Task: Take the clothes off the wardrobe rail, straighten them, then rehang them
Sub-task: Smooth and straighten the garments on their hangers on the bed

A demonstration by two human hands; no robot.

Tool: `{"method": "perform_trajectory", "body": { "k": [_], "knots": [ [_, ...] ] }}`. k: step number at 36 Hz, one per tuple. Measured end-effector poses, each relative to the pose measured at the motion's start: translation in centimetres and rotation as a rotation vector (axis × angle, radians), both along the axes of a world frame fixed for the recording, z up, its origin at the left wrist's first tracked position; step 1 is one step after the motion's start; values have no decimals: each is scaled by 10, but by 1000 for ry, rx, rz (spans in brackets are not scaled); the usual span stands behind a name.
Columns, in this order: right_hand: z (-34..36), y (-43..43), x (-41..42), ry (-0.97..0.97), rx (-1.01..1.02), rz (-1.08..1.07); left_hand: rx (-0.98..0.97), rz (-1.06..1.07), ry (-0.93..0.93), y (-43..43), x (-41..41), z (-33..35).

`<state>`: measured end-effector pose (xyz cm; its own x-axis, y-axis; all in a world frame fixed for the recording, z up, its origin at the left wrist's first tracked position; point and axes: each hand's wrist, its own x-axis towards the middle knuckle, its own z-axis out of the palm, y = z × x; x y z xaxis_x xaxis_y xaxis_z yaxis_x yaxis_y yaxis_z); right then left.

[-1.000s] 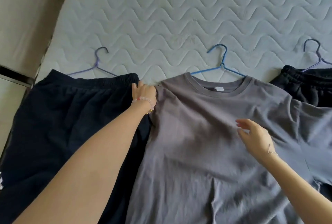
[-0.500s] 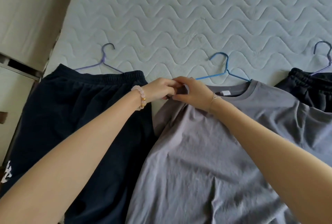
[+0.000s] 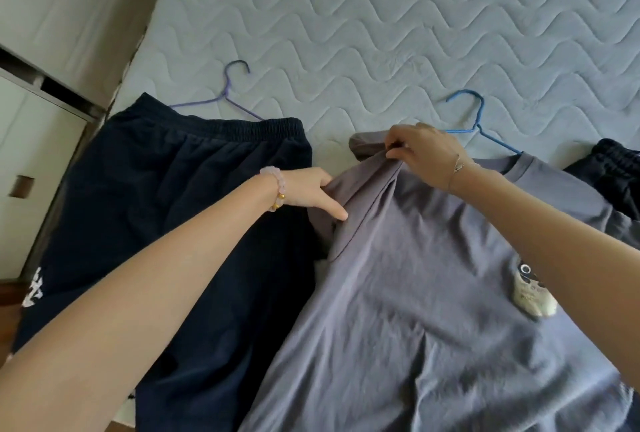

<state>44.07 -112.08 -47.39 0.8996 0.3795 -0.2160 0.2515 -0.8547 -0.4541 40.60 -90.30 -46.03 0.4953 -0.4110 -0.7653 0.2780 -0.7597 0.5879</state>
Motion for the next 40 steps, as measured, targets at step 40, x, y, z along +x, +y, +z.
{"method": "perform_trajectory", "body": {
  "k": [40],
  "knots": [
    [-61,-19,1,221,170,-226,317,308,-964,88,39,1]
  ]
}}
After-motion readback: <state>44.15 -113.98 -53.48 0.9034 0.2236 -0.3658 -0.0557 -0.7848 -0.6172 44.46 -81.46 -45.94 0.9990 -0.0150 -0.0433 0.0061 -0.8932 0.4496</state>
